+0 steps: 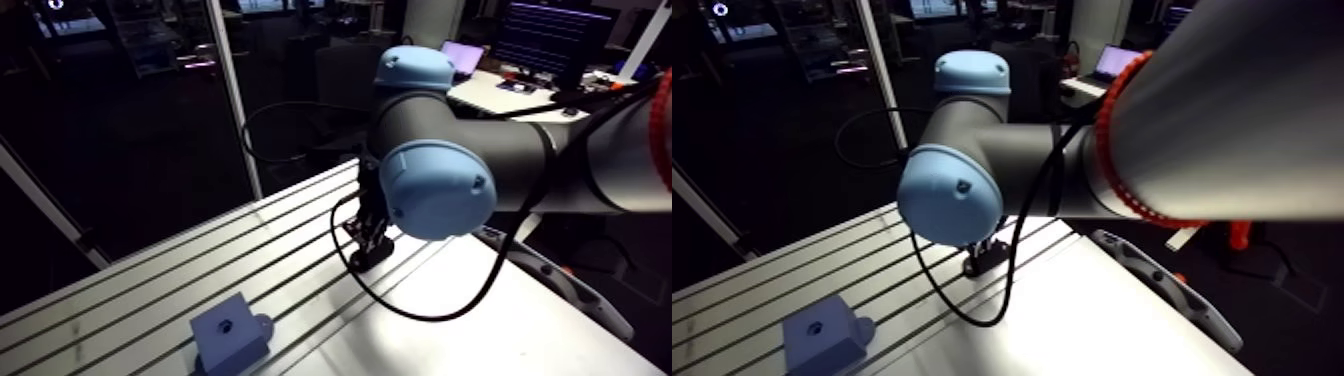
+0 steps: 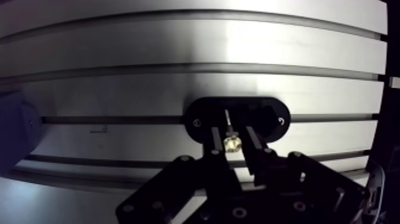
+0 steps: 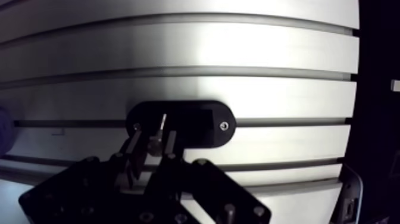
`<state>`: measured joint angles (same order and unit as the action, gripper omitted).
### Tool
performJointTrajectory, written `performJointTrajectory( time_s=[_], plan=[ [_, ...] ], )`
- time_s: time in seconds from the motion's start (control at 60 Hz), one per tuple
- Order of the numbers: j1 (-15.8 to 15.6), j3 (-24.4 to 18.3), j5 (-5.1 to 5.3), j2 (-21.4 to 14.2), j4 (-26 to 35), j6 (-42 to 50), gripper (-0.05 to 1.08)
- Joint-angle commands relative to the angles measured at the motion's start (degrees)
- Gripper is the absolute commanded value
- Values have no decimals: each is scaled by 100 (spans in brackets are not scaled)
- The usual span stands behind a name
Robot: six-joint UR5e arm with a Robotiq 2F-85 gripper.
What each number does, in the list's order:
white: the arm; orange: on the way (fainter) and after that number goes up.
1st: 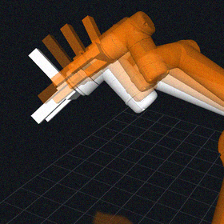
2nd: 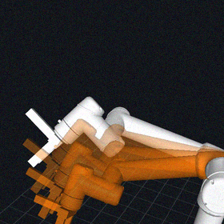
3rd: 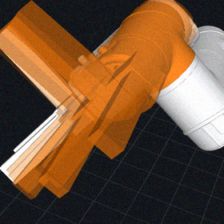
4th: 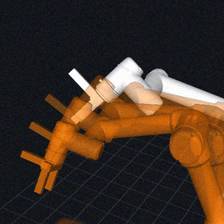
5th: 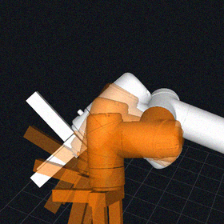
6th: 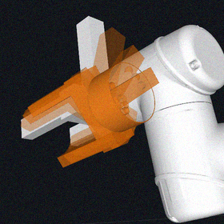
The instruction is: Pick up the M10 bolt and insert it into the hex recess until seated.
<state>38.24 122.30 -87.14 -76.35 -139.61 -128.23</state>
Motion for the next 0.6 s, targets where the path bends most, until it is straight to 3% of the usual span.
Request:
performJointTrajectory(
  time_s=[0.017, 0.3, 0.6],
  plan=[
    [0, -25, 0, 2, 7, 3, 71],
    [-16, -126, 9, -115, 73, -5, 72],
    [-147, -476, 25, -474, 714, 35, 72]
  ],
)
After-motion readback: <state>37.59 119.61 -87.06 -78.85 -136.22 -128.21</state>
